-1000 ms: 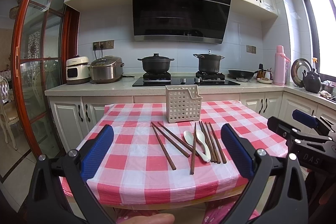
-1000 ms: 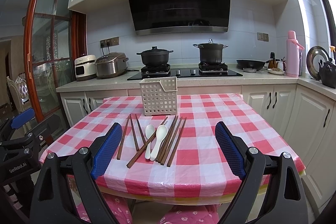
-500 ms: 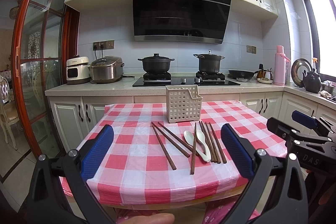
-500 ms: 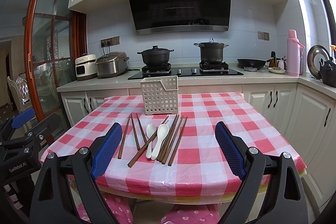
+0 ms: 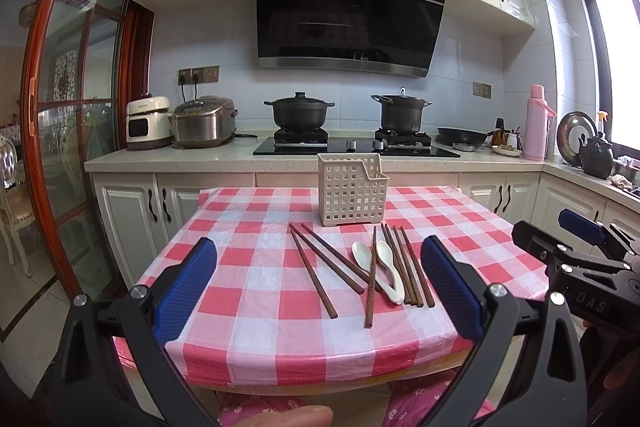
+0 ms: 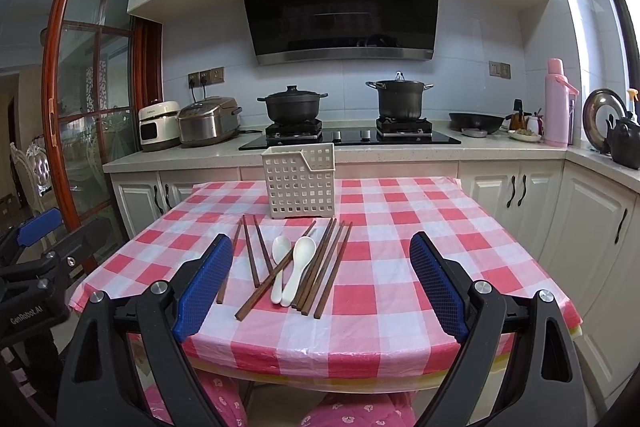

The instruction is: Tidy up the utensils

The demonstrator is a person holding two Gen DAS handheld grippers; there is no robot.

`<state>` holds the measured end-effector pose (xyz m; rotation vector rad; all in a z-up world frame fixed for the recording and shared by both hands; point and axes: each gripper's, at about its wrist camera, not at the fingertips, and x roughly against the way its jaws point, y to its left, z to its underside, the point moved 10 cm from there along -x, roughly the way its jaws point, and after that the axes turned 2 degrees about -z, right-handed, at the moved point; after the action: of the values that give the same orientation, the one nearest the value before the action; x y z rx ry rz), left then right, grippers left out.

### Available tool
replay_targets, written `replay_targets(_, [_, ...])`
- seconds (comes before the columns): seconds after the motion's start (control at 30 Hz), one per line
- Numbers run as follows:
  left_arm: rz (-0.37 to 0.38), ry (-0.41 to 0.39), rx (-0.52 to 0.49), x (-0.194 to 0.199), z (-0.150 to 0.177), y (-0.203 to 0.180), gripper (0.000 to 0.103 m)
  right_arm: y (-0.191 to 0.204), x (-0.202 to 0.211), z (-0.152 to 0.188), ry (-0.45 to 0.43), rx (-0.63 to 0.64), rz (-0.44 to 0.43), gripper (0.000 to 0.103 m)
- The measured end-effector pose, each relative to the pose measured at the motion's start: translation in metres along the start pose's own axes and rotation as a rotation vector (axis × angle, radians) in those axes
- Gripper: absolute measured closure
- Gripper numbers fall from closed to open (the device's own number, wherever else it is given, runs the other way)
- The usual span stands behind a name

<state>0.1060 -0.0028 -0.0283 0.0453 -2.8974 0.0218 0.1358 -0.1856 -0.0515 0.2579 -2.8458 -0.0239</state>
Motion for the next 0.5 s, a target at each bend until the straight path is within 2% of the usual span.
replay_targets(0.1, [0.013, 0.031, 0.007, -0.007, 0.008, 0.003, 0.004, -0.008, -0.009, 0.003, 0.019, -0.015, 0.009, 0.018])
replay_targets(0.27, [0.003, 0.109, -0.001, -0.033, 0.021, 0.012, 0.004, -0.021, -0.047, 0.024, 0.110, -0.046, 0.022, 0.018])
replay_targets(0.5, [-0.033, 0.218, 0.026, -0.096, 0.043, 0.027, 0.004, -0.040, -0.115, 0.048, 0.245, -0.079, 0.038, 0.018])
